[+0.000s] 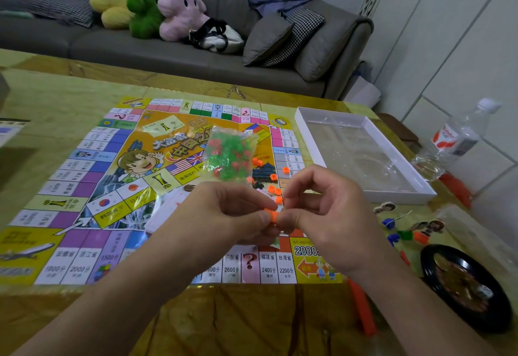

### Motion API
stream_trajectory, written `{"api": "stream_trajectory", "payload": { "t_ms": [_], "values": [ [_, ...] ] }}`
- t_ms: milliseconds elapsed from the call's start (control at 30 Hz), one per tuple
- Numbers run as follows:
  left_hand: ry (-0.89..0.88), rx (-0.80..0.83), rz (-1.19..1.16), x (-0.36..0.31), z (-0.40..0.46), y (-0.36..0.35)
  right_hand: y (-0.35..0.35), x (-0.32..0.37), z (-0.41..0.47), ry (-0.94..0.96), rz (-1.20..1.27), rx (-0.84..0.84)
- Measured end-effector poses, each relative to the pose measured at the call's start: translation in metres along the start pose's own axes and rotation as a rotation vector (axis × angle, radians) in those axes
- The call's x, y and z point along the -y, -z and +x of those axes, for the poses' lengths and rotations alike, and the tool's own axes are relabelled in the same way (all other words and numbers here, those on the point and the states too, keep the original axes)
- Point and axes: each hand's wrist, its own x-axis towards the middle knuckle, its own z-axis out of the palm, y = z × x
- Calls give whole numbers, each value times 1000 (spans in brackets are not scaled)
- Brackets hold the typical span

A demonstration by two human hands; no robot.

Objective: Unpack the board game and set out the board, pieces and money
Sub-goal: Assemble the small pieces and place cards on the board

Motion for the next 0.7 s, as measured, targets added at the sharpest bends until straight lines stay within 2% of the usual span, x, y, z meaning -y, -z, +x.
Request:
{"api": "stream_trajectory", "payload": {
  "t_ms": [167,267,400,567,700],
  "values": [
    [62,5,-51,3,2,1,1,5,-2,-4,-91,45],
    [92,-61,-71,3,4,2,9,2,5,-61,-135,62],
    [109,-191,-132,-1,9,8,25,-23,43,-158,-510,-127],
    [87,-233,-200,1,11,14,6,-48,86,-237,-995,27],
    [80,-238,-258,1,11,18,-13,-50,94,-237,-1103,37]
  ]
}}
